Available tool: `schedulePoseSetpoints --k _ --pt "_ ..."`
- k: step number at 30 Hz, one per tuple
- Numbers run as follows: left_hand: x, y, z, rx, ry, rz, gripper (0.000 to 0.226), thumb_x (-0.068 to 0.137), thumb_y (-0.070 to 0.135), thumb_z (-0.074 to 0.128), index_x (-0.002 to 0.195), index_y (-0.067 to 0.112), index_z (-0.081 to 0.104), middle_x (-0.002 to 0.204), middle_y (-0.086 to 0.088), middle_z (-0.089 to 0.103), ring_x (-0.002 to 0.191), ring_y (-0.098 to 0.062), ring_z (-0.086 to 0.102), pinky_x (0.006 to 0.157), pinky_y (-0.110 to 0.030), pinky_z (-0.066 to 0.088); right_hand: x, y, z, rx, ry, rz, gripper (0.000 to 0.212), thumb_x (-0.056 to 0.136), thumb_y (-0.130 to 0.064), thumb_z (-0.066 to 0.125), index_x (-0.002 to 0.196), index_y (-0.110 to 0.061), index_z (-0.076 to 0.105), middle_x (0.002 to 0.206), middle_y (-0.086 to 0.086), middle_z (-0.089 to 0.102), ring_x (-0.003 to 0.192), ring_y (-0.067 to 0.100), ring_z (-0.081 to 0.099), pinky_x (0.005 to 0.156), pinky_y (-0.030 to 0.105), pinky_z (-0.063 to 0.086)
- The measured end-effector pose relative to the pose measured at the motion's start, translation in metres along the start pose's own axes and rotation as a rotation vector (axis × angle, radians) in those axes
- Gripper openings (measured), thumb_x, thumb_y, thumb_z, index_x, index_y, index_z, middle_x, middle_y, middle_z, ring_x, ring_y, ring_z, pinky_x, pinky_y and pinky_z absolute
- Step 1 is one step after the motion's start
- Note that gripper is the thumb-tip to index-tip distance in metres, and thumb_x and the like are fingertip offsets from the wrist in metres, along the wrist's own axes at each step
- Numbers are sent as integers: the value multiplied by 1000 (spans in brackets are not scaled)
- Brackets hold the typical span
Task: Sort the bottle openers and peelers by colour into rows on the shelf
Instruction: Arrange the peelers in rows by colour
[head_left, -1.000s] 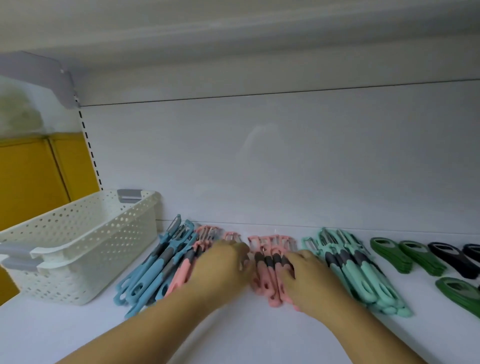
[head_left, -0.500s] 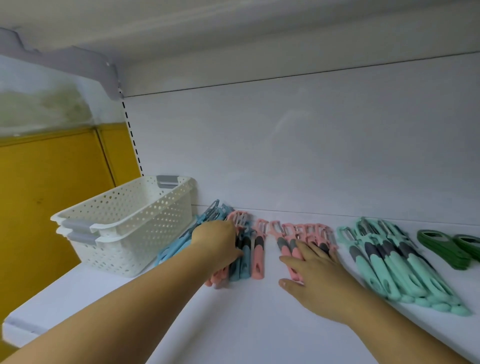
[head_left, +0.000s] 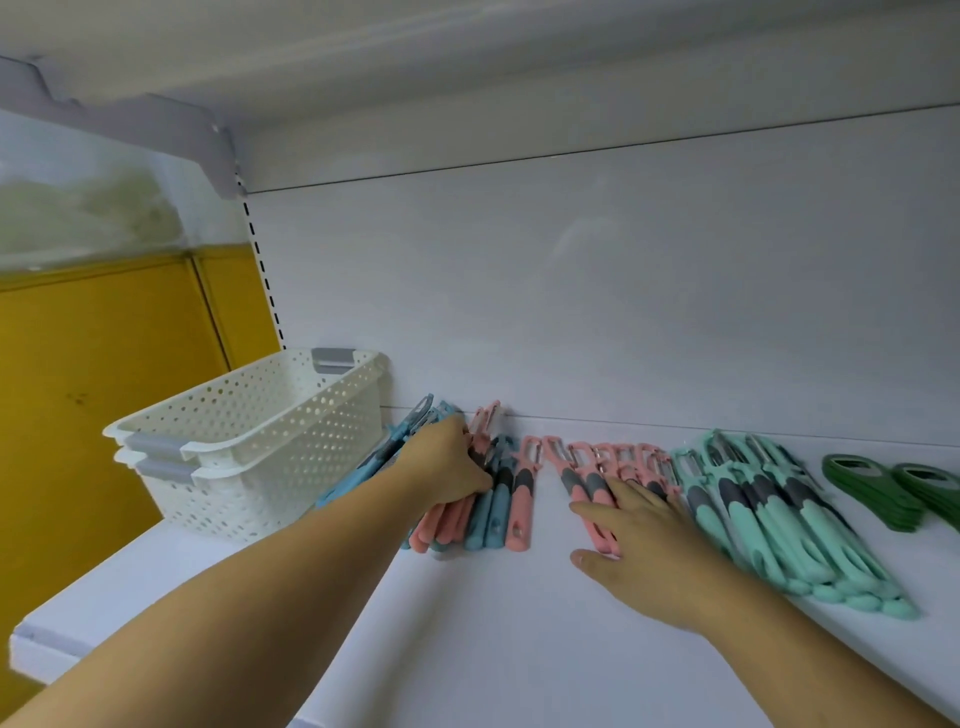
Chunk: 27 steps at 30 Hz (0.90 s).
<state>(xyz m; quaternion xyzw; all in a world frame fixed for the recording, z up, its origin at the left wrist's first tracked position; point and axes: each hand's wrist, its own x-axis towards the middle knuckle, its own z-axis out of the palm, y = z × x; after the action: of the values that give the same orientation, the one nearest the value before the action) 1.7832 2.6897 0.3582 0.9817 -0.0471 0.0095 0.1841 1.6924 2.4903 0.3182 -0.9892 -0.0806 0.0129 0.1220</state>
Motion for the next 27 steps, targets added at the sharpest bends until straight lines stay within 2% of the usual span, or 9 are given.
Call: schedulePoseSetpoints --k 4,8,10,12,13,15,19,22,27 --pt "-4 0 -7 -191 84 -2 46 74 21 70 116 18 51 82 8 53 75 -14 56 56 -21 44 1 2 3 9 13 -7 59 94 -54 39 148 -41 19 161 -7 -2 147 16 -4 120 40 0" --pt "-6 3 -16 -411 36 -41 48 71 19 74 113 25 52 88 2 63 74 -17 65 66 -28 55 2 5 6 1 12 -8 59 93 -56 40 147 -42 21 160 -8 3 147 16 -1 120 42 2" --pt "-8 9 -17 -593 2 -81 46 69 14 76 108 24 54 84 -4 68 70 -20 69 64 -29 57 3 4 8 43 39 -25 44 95 -53 38 138 -47 32 153 -8 25 143 19 16 117 42 12" --pt "-9 22 -12 -772 -36 -103 45 70 8 77 108 21 56 82 -7 70 65 -20 69 58 -25 57 8 3 8 268 165 -28 14 99 -42 34 104 -52 42 110 -12 54 104 17 51 95 37 39" --pt "-11 31 -5 -855 -51 -110 44 71 7 77 109 18 56 81 -8 69 61 -19 67 53 -21 55 10 2 7 450 238 -1 18 100 -35 32 97 -51 42 89 -11 55 81 13 55 78 32 46" --pt "-14 50 16 -941 -52 -109 41 73 9 76 109 12 56 82 -8 69 60 -17 64 49 -19 52 11 0 2 712 310 95 27 101 -30 30 116 -32 52 77 -5 56 62 14 55 56 28 48" --pt "-25 72 46 -896 -192 -11 16 85 24 63 90 9 63 72 -9 68 58 -19 63 50 -21 47 11 5 5 697 332 199 37 99 -40 35 129 -24 51 124 -2 56 112 20 54 93 37 47" --pt "-25 62 52 -667 -36 143 24 89 24 51 71 14 62 59 -2 61 51 -13 54 44 -24 41 16 9 9 596 329 189 33 94 -41 45 117 -20 57 127 -6 51 116 14 49 99 36 42" --pt "-20 38 61 -304 25 327 19 89 22 51 78 8 58 90 -5 60 81 -20 53 72 -29 41 20 7 11 469 347 176 30 92 -41 52 110 -19 61 131 -8 47 119 9 44 100 25 36"
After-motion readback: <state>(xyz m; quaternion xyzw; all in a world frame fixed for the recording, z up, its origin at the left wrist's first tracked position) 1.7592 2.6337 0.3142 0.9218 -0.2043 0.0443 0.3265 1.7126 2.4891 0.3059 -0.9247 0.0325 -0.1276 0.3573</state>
